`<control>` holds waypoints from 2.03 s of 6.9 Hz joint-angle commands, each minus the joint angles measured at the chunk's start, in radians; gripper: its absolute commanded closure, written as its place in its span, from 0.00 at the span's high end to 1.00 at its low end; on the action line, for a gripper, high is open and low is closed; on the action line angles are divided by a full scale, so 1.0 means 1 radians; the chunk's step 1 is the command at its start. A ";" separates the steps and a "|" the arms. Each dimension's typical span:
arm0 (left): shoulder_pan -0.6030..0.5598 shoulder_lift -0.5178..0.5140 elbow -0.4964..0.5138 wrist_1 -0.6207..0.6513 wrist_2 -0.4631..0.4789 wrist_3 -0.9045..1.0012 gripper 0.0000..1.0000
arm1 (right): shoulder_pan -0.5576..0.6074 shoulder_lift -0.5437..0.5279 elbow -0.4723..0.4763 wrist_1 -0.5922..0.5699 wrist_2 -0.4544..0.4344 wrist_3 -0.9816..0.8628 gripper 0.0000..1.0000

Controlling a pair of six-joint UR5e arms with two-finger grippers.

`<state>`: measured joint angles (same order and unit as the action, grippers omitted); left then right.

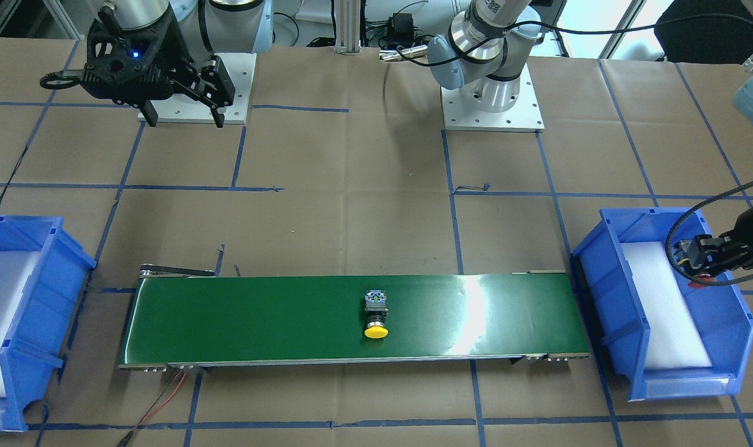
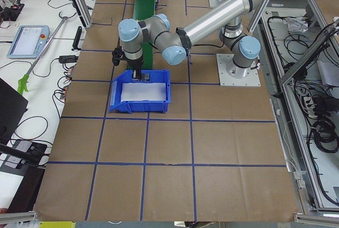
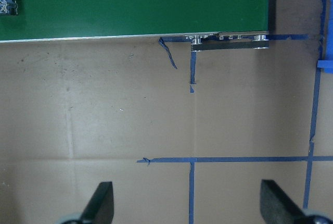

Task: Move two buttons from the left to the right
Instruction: 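Grasp the red-capped button with the left gripper and lift it, then carry the red button onto the belt while the right gripper reaches toward the yellow button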

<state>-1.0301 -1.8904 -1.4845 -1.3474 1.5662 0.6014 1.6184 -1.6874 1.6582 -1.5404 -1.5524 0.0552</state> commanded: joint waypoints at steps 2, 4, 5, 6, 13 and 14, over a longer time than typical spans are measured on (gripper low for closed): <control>-0.046 -0.013 0.042 -0.024 -0.006 -0.052 0.00 | 0.000 0.000 0.002 -0.001 0.000 0.000 1.00; -0.170 -0.010 0.049 -0.022 -0.005 -0.232 0.00 | 0.000 0.000 0.000 -0.004 -0.005 0.000 1.00; -0.239 -0.001 0.049 -0.022 0.003 -0.323 0.00 | 0.000 0.002 0.002 -0.013 -0.006 0.000 1.00; -0.298 -0.001 0.046 -0.022 0.005 -0.400 0.00 | 0.000 0.033 0.015 -0.024 -0.003 -0.002 1.00; -0.361 -0.104 0.010 0.014 -0.008 -0.419 0.00 | 0.006 0.297 0.009 -0.558 0.009 0.051 1.00; -0.386 -0.111 0.003 0.020 -0.002 -0.390 0.00 | 0.008 0.317 0.006 -0.561 0.030 0.054 1.00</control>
<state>-1.3946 -1.9858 -1.4763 -1.3380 1.5605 0.1816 1.6246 -1.4000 1.6688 -2.0778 -1.5392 0.1067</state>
